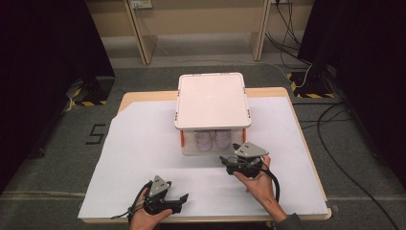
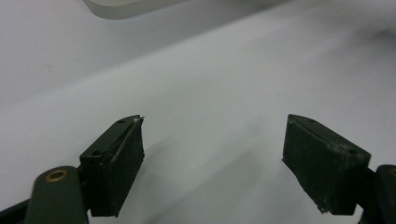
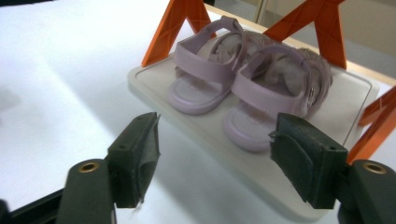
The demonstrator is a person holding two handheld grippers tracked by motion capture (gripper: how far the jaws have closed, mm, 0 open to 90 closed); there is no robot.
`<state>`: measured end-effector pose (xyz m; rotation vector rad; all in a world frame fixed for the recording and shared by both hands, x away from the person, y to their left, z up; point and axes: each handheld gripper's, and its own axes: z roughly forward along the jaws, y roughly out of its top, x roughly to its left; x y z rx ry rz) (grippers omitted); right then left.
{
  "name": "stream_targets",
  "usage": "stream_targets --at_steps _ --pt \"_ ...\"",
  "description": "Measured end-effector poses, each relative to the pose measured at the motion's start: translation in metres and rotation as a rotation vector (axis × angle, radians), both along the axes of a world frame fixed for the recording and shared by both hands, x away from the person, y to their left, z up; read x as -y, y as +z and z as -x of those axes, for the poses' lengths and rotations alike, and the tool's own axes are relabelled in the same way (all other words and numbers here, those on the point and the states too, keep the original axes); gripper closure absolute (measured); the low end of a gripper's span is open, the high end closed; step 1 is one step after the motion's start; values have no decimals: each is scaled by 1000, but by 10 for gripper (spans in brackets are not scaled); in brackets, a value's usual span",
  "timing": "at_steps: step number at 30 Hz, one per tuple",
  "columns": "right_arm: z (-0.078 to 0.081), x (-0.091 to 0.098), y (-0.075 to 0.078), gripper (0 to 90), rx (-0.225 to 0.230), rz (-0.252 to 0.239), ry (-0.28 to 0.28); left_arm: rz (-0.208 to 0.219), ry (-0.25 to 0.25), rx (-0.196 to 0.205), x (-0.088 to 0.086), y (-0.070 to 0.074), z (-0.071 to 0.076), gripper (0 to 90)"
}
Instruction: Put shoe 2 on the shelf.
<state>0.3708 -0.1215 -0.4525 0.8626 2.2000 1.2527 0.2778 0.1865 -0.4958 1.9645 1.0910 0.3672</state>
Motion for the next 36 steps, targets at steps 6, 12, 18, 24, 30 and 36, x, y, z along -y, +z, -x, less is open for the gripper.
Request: stream_targets --at_steps 6,12,18,24,30,36 --pt "11 11 1 300 -17 -28 2 0 3 -1 0 0 0 198" --pt "19 22 1 290 -29 -46 -3 0 1 0 0 0 0 199" --pt "26 34 1 279 -43 -66 -17 0 3 0 0 0 0 199" --pt "32 48 -2 250 -66 -84 -37 -1 3 0 0 0 0 198" --pt "40 57 -6 221 -90 -87 -46 -1 3 0 0 0 0 198" --pt "49 66 -8 213 -95 -94 -50 2 8 1 -1 0 0 198"
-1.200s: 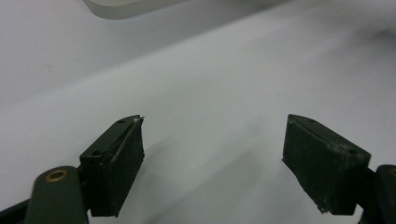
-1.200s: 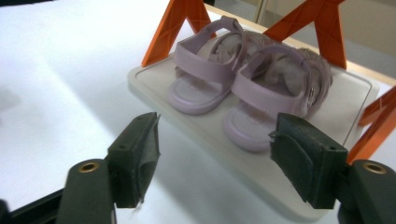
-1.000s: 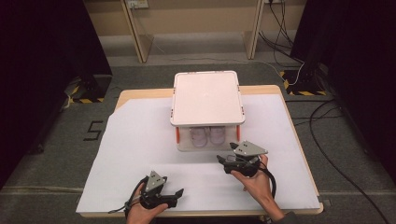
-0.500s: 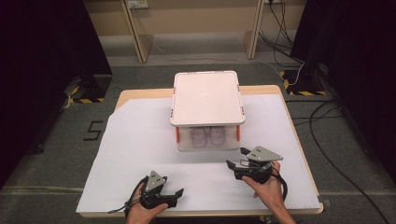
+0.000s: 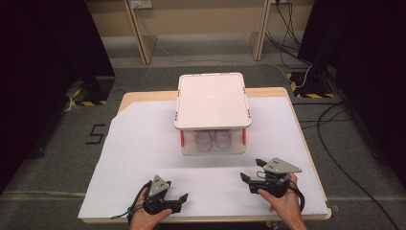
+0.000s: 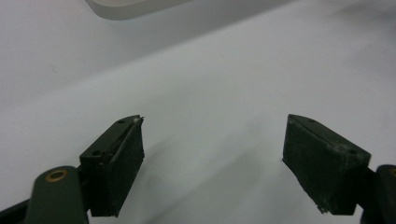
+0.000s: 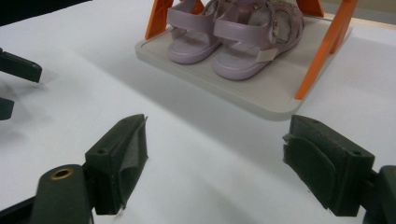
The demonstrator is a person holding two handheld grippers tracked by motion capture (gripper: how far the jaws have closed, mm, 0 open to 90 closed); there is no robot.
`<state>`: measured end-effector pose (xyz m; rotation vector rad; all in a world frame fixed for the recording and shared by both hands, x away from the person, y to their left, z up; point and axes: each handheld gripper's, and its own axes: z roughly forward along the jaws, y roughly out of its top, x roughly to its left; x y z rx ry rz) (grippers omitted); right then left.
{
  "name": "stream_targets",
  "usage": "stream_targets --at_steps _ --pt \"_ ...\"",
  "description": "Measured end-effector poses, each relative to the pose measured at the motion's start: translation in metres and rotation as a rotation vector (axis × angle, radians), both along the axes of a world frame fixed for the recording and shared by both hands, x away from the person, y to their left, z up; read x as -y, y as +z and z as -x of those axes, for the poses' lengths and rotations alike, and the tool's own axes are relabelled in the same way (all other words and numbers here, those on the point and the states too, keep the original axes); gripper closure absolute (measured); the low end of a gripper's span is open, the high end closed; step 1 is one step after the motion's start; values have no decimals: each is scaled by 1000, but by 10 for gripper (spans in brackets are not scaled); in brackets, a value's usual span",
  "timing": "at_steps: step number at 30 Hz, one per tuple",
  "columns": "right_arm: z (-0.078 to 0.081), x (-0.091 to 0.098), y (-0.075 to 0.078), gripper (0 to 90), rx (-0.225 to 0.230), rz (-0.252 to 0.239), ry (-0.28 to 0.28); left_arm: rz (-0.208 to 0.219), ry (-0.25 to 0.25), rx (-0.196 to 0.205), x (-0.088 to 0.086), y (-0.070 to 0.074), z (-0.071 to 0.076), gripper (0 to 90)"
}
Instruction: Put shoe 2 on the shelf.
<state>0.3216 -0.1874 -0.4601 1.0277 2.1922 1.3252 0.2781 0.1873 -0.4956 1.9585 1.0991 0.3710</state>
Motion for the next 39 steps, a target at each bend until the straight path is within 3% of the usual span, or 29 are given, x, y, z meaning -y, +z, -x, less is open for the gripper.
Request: stream_targets --at_steps 15,28,39 --pt "28 16 -4 179 -12 -8 6 -3 1 -2 0 0 0 198" --pt "48 25 -14 161 -75 -2 30 -2 3 -3 0 -1 0 197" --pt "59 35 -18 161 -88 1 15 -2 4 -4 0 -1 -1 196"
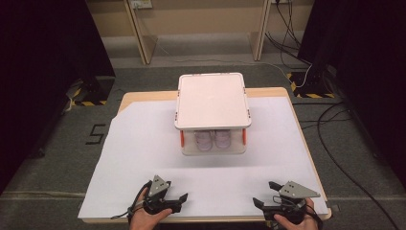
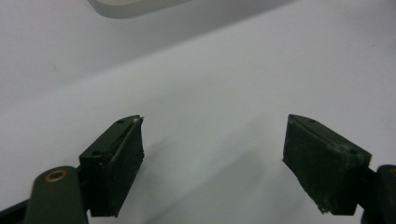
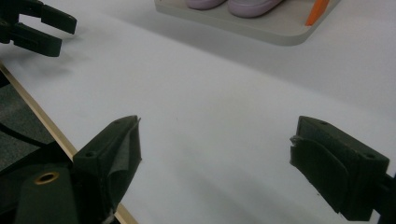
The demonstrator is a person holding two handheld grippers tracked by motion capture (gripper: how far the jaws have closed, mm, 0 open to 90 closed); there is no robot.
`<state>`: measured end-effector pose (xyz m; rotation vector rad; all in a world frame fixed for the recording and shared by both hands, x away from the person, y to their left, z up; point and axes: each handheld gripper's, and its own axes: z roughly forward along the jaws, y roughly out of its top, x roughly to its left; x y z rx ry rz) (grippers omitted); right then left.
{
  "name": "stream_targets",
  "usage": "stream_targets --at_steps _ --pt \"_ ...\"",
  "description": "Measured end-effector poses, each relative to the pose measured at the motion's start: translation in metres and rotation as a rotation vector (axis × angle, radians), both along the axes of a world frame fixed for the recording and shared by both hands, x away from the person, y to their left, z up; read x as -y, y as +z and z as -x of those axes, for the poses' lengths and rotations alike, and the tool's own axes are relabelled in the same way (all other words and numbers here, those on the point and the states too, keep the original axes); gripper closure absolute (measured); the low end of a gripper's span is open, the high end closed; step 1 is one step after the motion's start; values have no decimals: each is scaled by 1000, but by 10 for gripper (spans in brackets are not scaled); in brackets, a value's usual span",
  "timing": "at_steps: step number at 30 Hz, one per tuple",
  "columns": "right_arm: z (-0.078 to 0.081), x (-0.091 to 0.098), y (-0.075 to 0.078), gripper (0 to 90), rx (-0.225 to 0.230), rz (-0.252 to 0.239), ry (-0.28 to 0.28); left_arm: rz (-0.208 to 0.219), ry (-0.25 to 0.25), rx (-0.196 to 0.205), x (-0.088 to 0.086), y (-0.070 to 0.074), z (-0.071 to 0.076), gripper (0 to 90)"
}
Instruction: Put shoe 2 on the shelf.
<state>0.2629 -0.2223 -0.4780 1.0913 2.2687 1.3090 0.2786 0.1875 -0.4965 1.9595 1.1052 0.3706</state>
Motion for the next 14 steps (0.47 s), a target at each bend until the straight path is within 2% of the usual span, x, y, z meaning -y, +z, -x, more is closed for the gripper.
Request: stream_targets --at_steps 14 --pt "5 6 -1 161 -6 -7 -10 2 0 0 -1 0 -1 196"
